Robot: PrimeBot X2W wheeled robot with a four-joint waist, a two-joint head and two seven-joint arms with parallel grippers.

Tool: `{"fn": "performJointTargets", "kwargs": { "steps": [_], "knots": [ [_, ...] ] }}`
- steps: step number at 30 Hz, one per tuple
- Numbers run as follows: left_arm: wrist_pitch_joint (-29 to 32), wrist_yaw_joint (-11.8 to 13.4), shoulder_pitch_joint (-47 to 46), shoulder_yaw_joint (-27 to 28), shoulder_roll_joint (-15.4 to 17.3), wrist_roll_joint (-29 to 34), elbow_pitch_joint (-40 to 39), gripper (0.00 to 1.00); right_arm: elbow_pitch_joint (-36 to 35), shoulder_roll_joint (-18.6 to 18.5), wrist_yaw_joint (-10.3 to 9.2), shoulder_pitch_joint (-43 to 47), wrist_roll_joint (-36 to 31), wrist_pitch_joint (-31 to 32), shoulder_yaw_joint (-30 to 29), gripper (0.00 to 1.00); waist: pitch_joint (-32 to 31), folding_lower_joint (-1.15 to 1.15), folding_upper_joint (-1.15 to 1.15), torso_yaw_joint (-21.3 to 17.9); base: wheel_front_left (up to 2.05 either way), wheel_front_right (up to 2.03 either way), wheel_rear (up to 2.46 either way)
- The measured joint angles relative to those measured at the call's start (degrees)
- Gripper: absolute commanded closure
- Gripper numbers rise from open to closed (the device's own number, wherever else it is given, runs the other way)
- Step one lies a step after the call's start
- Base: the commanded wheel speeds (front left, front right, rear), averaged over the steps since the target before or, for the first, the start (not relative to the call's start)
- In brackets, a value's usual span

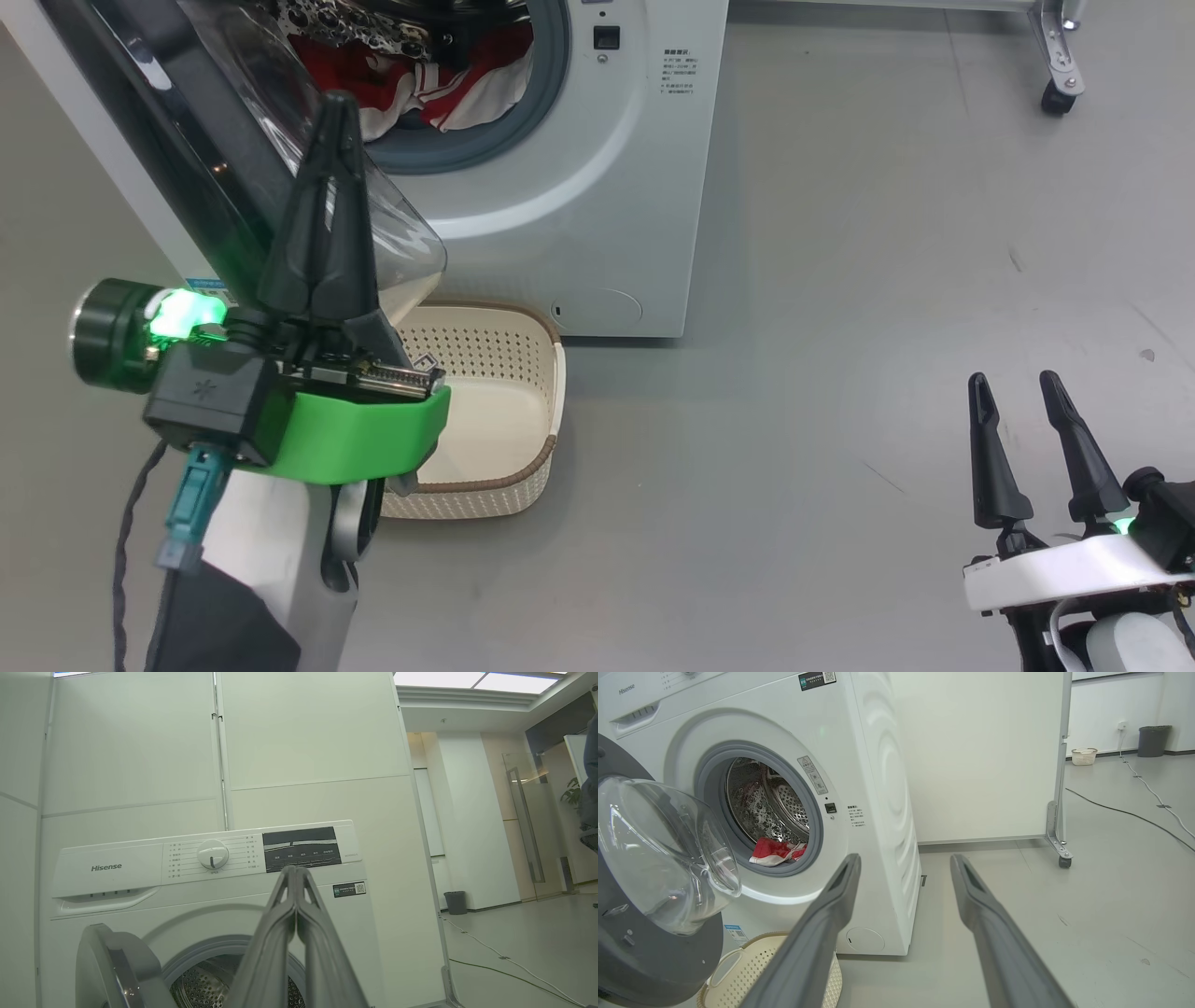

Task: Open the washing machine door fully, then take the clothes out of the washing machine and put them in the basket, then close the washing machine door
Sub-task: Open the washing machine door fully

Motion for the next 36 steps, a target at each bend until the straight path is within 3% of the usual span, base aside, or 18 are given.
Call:
{"fn": "performJointTargets", "kwargs": {
  "steps": [10,21,36],
  "knots": [
    [2.79,-1.76,0.67,-5.03,0.0,0.18,7.93,1.0,0.11,0.11,0.0,-0.01,0.0,0.0,0.34,0.0,-0.02,0.0,0.0,-1.22,0.0,0.0,0.0],
    [7.27,-1.75,5.71,-7.25,0.04,-5.11,17.93,1.0,0.37,0.11,0.0,-0.04,0.0,0.0,0.87,0.0,0.17,0.0,0.0,-2.58,0.0,0.0,0.0],
    [8.13,-0.48,6.25,-4.48,0.03,-11.39,24.35,1.0,0.9,-0.19,0.0,-0.06,0.01,0.0,1.65,0.0,0.15,0.0,0.0,-3.95,0.0,0.0,0.0]
  ]
}}
